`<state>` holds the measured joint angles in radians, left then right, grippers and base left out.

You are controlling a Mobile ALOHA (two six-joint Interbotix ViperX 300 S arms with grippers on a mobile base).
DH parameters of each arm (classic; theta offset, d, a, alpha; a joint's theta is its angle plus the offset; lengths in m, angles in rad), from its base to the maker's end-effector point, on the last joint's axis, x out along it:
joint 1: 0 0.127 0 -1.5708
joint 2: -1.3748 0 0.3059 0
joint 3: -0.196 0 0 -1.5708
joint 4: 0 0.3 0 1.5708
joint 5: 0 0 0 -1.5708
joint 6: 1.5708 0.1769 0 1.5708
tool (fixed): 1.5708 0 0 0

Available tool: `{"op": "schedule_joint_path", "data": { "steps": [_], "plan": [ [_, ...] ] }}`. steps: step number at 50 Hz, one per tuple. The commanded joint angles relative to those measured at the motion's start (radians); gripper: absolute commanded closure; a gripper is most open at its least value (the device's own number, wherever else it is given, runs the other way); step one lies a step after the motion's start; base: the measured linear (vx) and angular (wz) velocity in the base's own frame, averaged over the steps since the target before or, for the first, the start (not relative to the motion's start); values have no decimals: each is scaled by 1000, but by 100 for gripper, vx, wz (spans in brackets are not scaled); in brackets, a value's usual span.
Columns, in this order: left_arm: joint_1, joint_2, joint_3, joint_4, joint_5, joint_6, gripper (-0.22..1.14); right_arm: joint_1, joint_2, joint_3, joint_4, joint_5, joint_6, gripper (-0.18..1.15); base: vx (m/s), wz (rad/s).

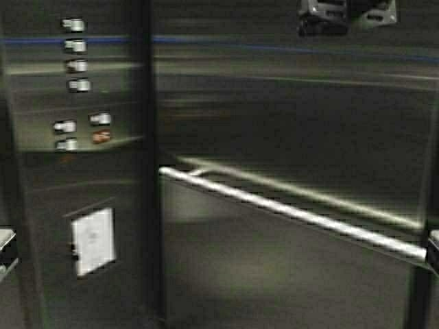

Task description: Navigate to elevator, push the call button, then enter the elevator

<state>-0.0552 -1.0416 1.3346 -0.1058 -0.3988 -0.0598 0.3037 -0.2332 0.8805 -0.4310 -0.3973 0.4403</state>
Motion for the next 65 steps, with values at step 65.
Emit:
{"op": "schedule_joint_path", "data": {
  "steps": [65],
  "plan": [
    [-15, -155, -8, 0, 95, 3, 89, 15, 193, -48, -9, -396, -2, 91, 20, 16]
  ]
}}
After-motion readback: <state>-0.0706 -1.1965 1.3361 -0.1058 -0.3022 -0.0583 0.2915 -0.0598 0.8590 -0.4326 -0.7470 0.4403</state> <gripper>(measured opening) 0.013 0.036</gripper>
